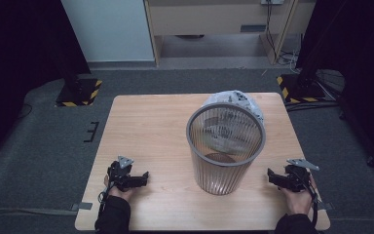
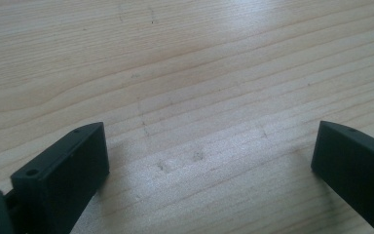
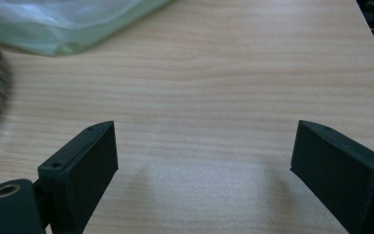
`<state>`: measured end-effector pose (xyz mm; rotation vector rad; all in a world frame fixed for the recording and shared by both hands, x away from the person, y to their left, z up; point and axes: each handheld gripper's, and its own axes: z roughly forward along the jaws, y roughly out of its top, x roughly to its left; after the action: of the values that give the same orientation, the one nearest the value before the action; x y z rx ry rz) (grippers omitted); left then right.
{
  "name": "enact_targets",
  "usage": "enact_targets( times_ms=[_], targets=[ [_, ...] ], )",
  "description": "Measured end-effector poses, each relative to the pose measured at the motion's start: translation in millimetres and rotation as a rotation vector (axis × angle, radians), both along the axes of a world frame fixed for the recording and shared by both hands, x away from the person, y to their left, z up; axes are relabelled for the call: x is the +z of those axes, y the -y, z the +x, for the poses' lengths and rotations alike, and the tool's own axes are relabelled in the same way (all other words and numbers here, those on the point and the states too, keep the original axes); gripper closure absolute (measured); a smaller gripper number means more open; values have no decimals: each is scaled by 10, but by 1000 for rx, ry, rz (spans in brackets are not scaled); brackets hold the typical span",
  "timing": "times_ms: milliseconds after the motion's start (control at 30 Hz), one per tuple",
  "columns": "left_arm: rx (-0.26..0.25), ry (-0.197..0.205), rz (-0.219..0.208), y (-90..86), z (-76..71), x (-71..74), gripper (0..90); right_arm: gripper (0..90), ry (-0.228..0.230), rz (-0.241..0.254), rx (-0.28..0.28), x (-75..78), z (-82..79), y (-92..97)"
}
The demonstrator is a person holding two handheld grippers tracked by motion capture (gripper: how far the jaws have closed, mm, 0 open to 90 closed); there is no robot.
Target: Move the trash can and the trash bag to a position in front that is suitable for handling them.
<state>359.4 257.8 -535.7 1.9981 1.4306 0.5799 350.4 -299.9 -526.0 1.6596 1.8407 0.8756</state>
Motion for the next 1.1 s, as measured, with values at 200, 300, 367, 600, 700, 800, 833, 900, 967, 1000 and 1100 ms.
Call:
enact_targets(
  times_ms=[200, 300, 367, 600, 700, 800, 833, 900, 967, 1000, 1100],
  targets=[
    [55, -6, -11, -21, -24, 60, 88, 121, 86, 37, 66, 110, 0, -39],
    [55, 36, -22, -5, -51, 142, 142, 152, 128, 75, 94, 153, -7, -58],
    [55, 64, -30, 14, -66, 199, 162, 163, 138, 99, 95, 183, -12, -57],
    [87, 189, -80, 56, -130, 440, 190, 194, 183, 115, 109, 294, -13, -26],
    [95, 241, -105, 92, -139, 564, 217, 199, 193, 115, 110, 329, -2, -10],
    [78, 281, -128, 170, -135, 682, 260, 212, 218, 114, 103, 414, 16, -1],
    [64, 288, -131, 202, -129, 720, 268, 221, 233, 116, 106, 453, 17, 0],
    [33, 288, -151, 290, -96, 800, 309, 236, 258, 111, 112, 535, 18, -7],
    [18, 300, -157, 375, -71, 865, 337, 245, 274, 113, 122, 611, 29, -23],
    [6, 303, -169, 430, -57, 907, 360, 253, 281, 113, 129, 650, 37, -33],
    [-31, 326, -179, 618, -17, 1045, 418, 302, 307, 120, 153, 771, 61, -62]
  ],
)
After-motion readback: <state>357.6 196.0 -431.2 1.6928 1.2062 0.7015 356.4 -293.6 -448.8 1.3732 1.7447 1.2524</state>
